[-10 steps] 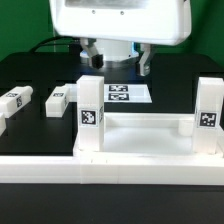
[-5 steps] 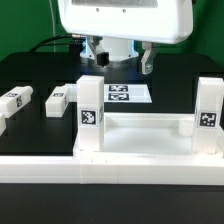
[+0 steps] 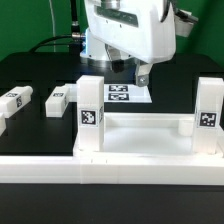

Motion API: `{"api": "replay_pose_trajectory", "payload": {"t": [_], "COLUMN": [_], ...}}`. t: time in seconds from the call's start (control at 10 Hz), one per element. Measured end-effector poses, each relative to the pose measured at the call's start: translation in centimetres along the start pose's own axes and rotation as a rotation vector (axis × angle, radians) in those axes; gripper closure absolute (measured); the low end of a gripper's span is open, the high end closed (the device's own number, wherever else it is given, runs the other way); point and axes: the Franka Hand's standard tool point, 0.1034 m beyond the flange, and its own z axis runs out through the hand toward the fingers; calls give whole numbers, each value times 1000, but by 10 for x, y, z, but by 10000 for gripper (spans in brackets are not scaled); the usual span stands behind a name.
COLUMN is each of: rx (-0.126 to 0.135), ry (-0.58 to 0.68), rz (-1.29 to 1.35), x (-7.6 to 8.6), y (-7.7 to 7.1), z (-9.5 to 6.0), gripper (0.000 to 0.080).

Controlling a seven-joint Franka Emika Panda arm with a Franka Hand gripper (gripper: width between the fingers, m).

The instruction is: Assemble desk

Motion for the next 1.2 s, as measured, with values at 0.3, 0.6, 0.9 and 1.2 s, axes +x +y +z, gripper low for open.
{"api": "replay_pose_trajectory", "payload": {"t": [0.3, 0.6, 0.9, 1.2], "rx": [4, -16, -19, -15], "ry": [-11, -15, -3, -12], "rz": [135, 182, 172, 220], "x": [-3, -20, -24, -27], "y": [-1, 18, 25, 25], "z": [1, 20, 32, 33], "gripper": [151, 151, 151, 151]}}
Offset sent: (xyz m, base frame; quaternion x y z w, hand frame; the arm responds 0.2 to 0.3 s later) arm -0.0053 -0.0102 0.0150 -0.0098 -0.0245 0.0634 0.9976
